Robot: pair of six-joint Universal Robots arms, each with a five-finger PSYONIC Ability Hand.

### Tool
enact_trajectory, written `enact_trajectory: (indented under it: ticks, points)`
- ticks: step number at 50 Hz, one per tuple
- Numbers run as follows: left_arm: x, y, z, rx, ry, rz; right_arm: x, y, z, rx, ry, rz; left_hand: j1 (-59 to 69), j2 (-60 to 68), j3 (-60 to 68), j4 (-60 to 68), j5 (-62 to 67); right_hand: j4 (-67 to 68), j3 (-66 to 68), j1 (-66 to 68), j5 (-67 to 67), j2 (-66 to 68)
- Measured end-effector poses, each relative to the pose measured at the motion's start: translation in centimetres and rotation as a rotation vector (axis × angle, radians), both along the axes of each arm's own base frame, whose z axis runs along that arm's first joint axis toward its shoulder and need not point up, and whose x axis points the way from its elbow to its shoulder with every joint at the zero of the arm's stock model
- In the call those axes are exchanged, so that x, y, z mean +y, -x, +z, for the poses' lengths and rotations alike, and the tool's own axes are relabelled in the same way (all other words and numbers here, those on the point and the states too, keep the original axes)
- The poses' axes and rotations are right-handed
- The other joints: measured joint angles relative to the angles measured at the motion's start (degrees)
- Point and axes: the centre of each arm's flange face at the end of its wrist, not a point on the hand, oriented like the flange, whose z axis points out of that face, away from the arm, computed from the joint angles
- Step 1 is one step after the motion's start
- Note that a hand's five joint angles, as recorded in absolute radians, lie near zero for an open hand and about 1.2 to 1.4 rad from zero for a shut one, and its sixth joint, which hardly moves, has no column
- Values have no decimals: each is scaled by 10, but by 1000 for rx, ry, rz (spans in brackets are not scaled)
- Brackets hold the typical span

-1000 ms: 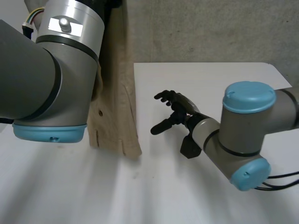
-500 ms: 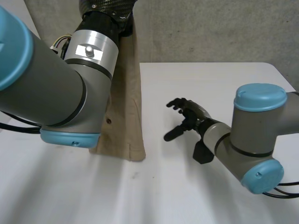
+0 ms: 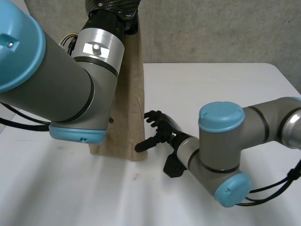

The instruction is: Fold the shorts.

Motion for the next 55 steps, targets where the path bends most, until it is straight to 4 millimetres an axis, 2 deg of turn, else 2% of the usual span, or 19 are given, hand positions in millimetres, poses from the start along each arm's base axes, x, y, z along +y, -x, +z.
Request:
enact_trajectory:
  ticks: [7,9,10,11,16,19,22,23,28,30,31,35,38,39,40,43,48,52,55]
  points:
    - [1,-1,0,2,-2,2,-5,-17,-1,-68,34,-10,0,0,0,0,0,81,81,65,61,38]
    - [2,-1,1,4,-1,2,-8,-19,-1,-71,45,-15,0,0,0,0,0,170,169,155,143,142]
    - [3,-2,3,7,0,3,-11,-21,-1,-70,62,-18,0,0,0,0,0,344,353,316,307,322]
    - [4,-3,4,9,1,4,-13,-22,0,-64,78,-20,0,0,0,0,0,426,424,365,392,400]
    - [7,-7,8,14,4,7,-20,-19,7,-10,161,-18,0,0,0,0,0,490,485,383,459,452]
    - [12,-15,15,22,13,14,-31,-5,32,110,338,-16,0,0,0,0,0,492,486,386,463,452]
    - [14,-24,24,32,25,27,-43,14,72,263,569,-23,0,0,0,0,0,492,486,386,463,452]
    - [15,-30,28,36,30,38,-46,24,94,355,696,-26,0,0,0,0,0,492,486,386,463,452]
    - [14,-51,36,30,26,81,-43,47,157,658,1037,-28,0,0,0,0,0,492,486,386,463,452]
    - [14,-52,36,28,23,85,-41,48,161,681,1059,-27,0,0,0,0,0,492,486,386,463,452]
    - [13,-64,31,0,-11,112,-31,58,189,819,1172,-11,0,0,0,0,0,492,486,386,463,452]
    - [6,-79,4,-90,-133,157,-15,69,210,953,1222,49,0,0,0,0,0,493,486,392,463,452]
    - [4,-86,-20,-156,-231,176,-9,72,206,1008,1199,110,0,0,0,0,0,493,486,394,465,452]
    - [3,-92,-47,-224,-336,188,-6,73,194,1057,1154,184,0,0,0,0,0,493,486,394,467,452]
    - [3,-92,-47,-224,-336,188,-6,73,194,1057,1154,184,0,0,0,0,0,493,486,394,467,452]
    - [4,-95,-98,-334,-508,188,-7,71,155,1140,1039,341,0,0,0,0,0,493,486,394,467,452]
    - [-9,-85,-146,-419,-625,177,-21,62,102,1194,932,470,0,0,0,0,0,493,486,394,467,452]
    - [-36,-68,-150,-394,-583,177,-46,48,92,1185,997,396,0,0,0,0,0,493,489,395,467,452]
    - [-67,-52,-125,-304,-448,184,-75,33,111,1145,1163,202,0,0,0,0,0,495,490,395,467,452]
